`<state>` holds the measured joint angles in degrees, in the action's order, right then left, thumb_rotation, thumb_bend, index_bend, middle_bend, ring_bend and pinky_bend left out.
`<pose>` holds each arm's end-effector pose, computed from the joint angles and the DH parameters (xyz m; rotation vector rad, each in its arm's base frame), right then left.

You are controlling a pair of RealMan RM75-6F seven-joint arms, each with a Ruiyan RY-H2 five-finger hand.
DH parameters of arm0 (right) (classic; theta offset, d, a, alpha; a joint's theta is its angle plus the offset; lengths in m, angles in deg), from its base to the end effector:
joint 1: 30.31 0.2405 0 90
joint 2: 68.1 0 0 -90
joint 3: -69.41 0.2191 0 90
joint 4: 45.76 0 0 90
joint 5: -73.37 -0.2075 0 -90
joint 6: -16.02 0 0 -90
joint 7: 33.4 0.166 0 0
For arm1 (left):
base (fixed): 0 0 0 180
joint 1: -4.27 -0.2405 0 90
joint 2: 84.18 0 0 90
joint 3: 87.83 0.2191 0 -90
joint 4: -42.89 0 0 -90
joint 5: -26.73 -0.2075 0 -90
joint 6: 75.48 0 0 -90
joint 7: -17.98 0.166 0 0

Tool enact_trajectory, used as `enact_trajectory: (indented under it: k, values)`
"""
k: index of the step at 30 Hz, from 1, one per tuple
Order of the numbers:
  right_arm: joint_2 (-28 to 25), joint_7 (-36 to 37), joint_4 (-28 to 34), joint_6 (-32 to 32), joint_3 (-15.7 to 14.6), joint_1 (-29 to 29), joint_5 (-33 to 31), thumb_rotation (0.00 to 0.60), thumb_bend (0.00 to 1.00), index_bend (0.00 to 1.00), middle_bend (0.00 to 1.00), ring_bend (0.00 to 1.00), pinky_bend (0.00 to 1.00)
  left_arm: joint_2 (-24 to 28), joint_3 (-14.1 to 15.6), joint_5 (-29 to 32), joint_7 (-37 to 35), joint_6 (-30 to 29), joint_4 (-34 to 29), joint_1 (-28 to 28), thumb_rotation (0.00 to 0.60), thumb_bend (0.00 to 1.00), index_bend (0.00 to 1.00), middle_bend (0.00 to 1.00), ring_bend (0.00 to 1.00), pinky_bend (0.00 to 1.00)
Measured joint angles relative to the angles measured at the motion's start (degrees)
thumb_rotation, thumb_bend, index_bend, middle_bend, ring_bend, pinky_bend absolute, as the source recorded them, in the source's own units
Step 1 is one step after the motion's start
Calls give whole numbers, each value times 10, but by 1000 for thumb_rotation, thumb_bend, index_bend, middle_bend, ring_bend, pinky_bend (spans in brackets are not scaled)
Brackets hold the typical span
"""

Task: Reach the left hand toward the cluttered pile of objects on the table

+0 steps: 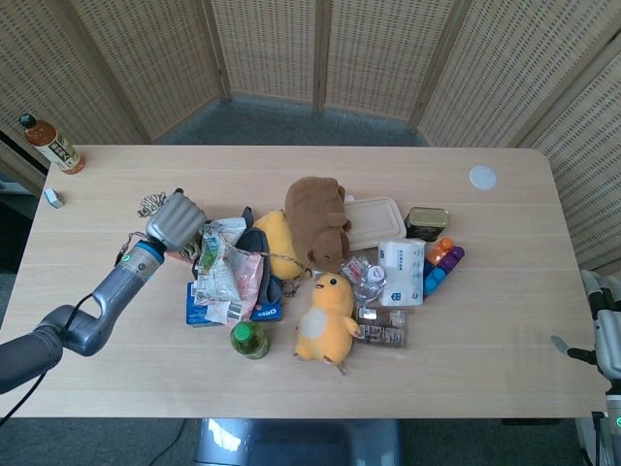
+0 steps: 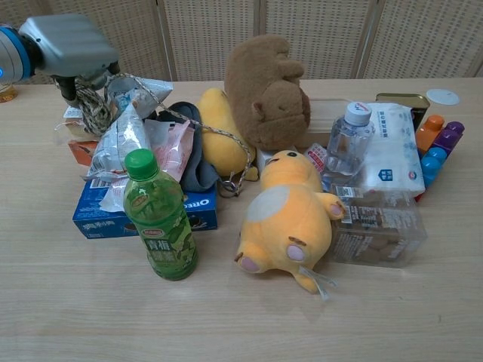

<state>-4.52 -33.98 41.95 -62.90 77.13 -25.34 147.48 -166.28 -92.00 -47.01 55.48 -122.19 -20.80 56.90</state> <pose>-0.3225 -0.2159 0.1702 1.2246 -0.9353 0.7437 -0.1499 0.4196 0.0330 -2.0032 -0.0359 -0.3833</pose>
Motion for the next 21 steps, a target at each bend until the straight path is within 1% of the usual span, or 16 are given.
enact_trajectory:
  k: [5, 8, 14, 21]
  values:
    - [1, -2, 3, 1, -2, 1, 3, 579, 0, 0, 0, 0, 0, 35, -7, -14, -20, -29, -36, -5, 600, 253, 658, 972, 661, 517]
    - [1, -4, 5, 1, -4, 1, 8, 580, 0, 0, 0, 0, 0, 66, -13, -20, -26, -44, -69, -10, 600, 253, 662, 974, 661, 517]
    - [-1, -4, 17, -5, -7, 0, 20, 579, 0, 0, 0, 0, 0, 134, -27, -22, -27, -75, -145, -22, 600, 254, 673, 973, 661, 515]
    - [-6, 1, 30, -9, -11, 1, 31, 578, 0, 0, 0, 0, 0, 223, -43, -27, -14, -113, -250, -38, 600, 249, 676, 970, 661, 514]
